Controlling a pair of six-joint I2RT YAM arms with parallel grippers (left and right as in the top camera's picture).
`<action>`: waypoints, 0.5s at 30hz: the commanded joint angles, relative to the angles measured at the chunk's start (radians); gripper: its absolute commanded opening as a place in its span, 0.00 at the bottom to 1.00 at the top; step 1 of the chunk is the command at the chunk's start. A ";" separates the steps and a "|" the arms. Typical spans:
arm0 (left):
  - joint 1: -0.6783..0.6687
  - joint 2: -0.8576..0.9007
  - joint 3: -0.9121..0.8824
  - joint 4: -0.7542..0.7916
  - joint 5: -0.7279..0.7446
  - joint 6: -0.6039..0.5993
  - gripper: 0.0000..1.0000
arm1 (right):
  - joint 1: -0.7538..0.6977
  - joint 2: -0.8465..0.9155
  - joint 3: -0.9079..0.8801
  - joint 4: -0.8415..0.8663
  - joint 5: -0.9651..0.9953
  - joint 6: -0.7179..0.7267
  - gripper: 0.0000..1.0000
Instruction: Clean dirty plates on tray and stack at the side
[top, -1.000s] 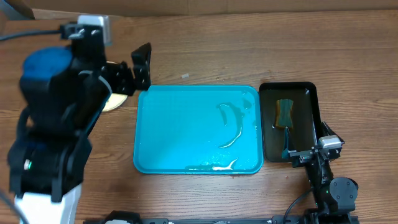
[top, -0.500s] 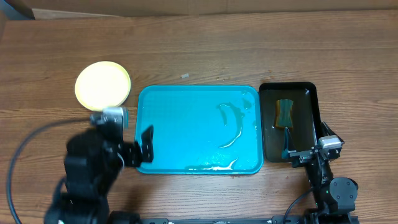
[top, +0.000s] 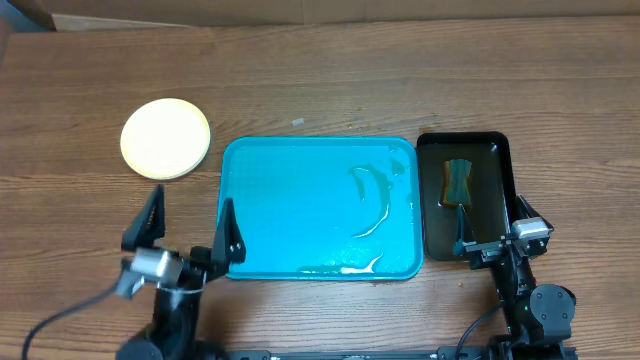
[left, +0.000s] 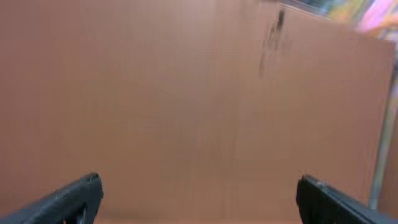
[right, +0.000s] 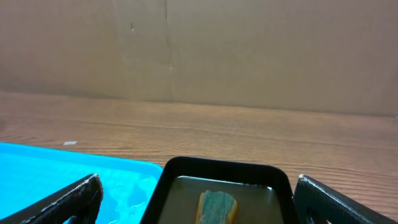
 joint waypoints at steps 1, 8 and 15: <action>0.006 -0.079 -0.120 0.102 -0.011 -0.022 1.00 | -0.003 -0.010 -0.011 0.005 -0.002 -0.001 1.00; 0.008 -0.081 -0.232 0.127 -0.015 -0.021 1.00 | -0.004 -0.010 -0.011 0.005 -0.002 -0.001 1.00; 0.047 -0.081 -0.234 -0.109 -0.022 -0.021 1.00 | -0.003 -0.010 -0.011 0.005 -0.002 -0.001 1.00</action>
